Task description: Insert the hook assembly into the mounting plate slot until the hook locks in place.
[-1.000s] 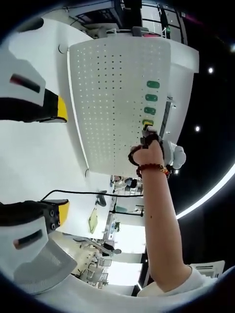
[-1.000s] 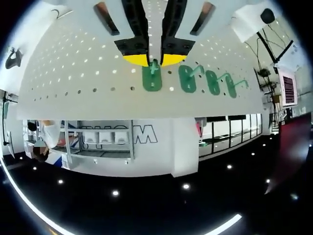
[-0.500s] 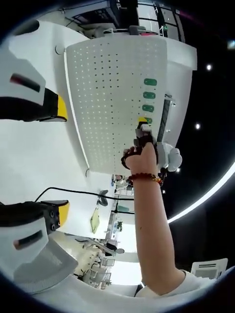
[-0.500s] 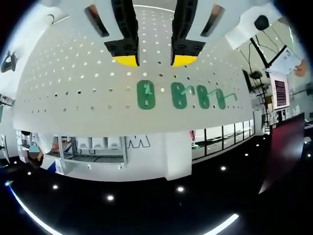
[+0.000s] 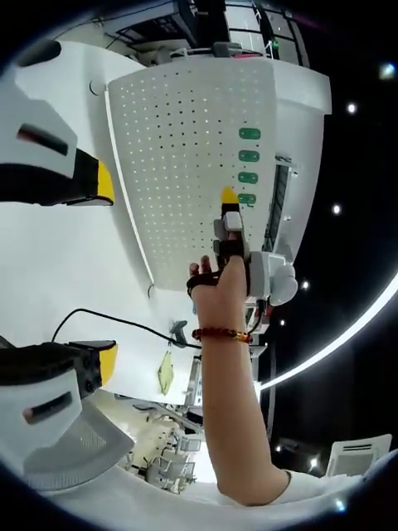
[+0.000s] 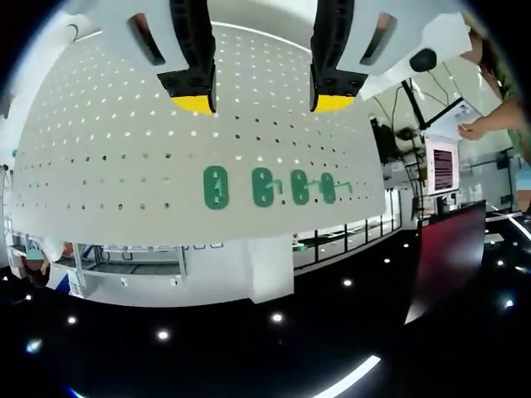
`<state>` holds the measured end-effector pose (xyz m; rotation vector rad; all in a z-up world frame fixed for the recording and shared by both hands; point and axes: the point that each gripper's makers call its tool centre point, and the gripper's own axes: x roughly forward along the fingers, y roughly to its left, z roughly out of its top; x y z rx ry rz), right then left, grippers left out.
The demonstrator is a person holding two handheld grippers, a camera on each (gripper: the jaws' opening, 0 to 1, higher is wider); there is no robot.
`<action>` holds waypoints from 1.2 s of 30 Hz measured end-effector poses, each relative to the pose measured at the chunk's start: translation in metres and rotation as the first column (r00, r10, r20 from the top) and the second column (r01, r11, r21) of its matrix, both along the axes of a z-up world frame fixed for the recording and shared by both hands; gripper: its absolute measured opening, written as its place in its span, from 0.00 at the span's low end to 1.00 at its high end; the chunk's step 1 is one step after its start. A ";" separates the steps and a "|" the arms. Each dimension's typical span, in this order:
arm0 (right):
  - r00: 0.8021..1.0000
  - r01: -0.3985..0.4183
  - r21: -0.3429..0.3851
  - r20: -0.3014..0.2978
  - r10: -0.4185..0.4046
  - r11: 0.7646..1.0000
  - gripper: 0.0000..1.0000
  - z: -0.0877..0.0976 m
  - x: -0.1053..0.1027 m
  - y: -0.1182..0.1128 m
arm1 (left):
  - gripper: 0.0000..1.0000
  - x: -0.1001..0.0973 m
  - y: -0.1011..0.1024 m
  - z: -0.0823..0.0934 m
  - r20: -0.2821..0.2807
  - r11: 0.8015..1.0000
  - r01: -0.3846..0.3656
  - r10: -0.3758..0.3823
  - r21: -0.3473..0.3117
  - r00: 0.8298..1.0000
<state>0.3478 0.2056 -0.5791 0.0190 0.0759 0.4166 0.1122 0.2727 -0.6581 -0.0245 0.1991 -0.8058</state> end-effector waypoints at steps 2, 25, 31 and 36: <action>1.000 -0.017 0.001 0.009 0.017 1.000 0.49 0.001 -0.008 -0.002 | 0.68 -0.001 0.000 0.001 0.001 1.000 -0.003 0.003 0.001 1.000; 0.992 -0.127 -0.054 -0.002 0.127 0.990 0.58 -0.022 -0.112 -0.046 | 0.70 -0.018 -0.004 0.019 0.020 0.999 -0.038 0.037 0.039 0.999; 0.987 -0.158 -0.070 0.018 0.160 0.985 0.59 -0.017 -0.137 -0.054 | 0.70 -0.025 -0.001 0.020 0.022 0.997 -0.053 0.052 0.048 0.998; 0.981 -0.191 -0.073 0.015 0.192 0.979 0.62 -0.022 -0.158 -0.059 | 0.73 -0.028 0.005 0.018 0.024 0.996 -0.063 0.061 0.058 0.998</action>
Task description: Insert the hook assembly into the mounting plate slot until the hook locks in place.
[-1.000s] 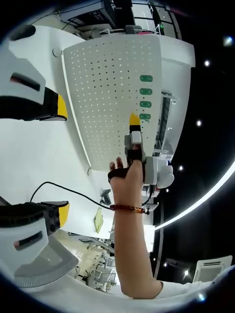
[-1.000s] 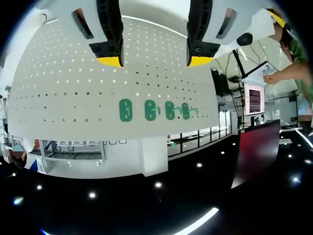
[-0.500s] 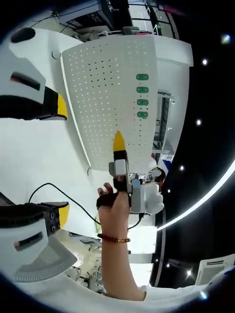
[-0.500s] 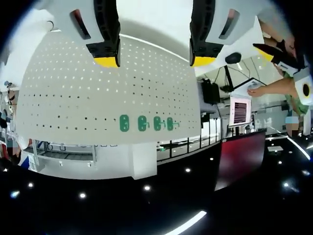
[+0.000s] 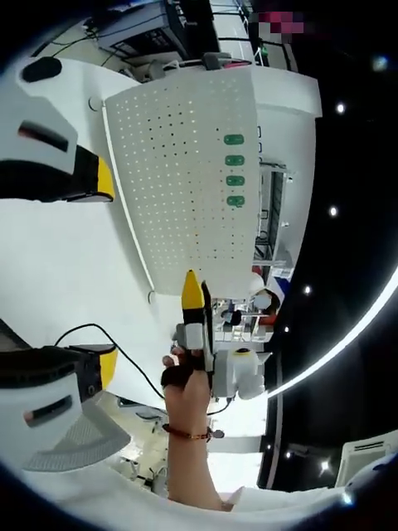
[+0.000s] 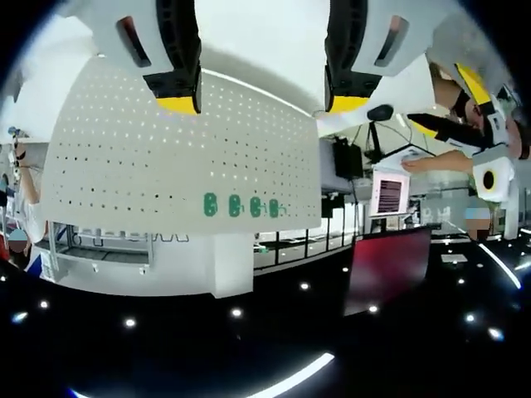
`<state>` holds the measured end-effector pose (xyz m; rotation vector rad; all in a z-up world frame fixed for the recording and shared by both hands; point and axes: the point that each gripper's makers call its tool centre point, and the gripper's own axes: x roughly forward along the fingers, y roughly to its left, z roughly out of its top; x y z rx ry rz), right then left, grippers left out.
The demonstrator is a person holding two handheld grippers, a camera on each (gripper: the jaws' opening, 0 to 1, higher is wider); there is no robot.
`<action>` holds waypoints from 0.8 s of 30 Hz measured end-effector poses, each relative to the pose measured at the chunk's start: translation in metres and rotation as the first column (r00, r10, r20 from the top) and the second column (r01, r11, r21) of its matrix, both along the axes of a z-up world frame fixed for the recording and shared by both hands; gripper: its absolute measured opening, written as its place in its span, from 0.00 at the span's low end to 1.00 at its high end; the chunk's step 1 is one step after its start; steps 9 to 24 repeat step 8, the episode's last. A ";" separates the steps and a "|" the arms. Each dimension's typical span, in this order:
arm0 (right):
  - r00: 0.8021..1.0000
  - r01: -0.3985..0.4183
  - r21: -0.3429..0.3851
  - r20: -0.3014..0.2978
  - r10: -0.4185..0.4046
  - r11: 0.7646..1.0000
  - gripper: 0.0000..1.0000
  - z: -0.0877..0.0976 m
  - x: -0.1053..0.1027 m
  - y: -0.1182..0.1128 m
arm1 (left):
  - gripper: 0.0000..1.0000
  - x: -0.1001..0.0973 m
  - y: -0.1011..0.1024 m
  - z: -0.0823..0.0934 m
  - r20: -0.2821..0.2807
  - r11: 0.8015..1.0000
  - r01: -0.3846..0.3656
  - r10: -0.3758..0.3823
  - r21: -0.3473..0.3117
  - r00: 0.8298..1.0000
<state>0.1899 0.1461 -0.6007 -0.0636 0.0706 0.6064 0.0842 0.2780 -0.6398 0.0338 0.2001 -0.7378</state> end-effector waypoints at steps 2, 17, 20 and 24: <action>1.000 -0.017 -0.010 0.002 0.017 1.000 0.62 -0.002 -0.010 -0.001 | 0.74 0.000 0.004 0.001 0.001 1.000 -0.004 0.004 0.006 1.000; 0.999 -0.037 0.014 -0.018 0.037 0.999 0.62 -0.007 -0.034 -0.009 | 0.76 -0.005 0.010 0.001 -0.017 1.000 -0.012 0.012 -0.003 1.000; 0.999 -0.037 0.014 -0.018 0.037 0.999 0.62 -0.007 -0.034 -0.009 | 0.76 -0.005 0.010 0.001 -0.017 1.000 -0.012 0.012 -0.003 1.000; 0.999 -0.037 0.014 -0.018 0.037 0.999 0.62 -0.007 -0.034 -0.009 | 0.76 -0.005 0.010 0.001 -0.017 1.000 -0.012 0.012 -0.003 1.000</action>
